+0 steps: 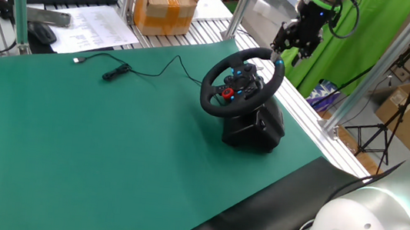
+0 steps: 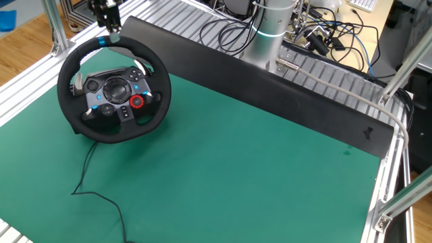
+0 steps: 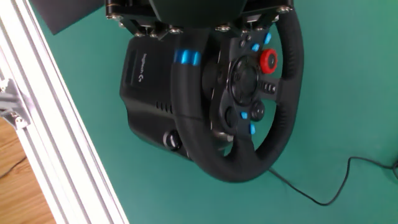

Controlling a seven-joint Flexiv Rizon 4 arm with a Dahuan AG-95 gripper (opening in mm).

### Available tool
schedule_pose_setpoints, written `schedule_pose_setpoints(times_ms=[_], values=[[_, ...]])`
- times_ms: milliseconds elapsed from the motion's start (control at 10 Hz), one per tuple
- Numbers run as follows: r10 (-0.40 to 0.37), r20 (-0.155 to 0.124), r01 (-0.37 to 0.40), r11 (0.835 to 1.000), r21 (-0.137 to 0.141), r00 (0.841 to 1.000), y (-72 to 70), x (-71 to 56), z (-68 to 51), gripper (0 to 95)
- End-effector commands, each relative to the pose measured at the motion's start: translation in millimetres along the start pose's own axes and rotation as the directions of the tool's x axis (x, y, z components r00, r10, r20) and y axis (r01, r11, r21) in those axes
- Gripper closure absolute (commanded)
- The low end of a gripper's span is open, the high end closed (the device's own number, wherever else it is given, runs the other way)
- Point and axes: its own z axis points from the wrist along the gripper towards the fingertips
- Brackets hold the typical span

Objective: Rotate the steering wheel 90 degrees clockwise

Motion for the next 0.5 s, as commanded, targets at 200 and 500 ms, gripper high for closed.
schedule_pose_setpoints(times_ms=[200,500], values=[[0.01,0.032,-0.01,1.0,-0.007,0.999,2.3,1.6,8.8,38.0],[0.014,0.037,-0.014,1.0,-0.015,0.999,1.6,0.9,14.1,38.0]])
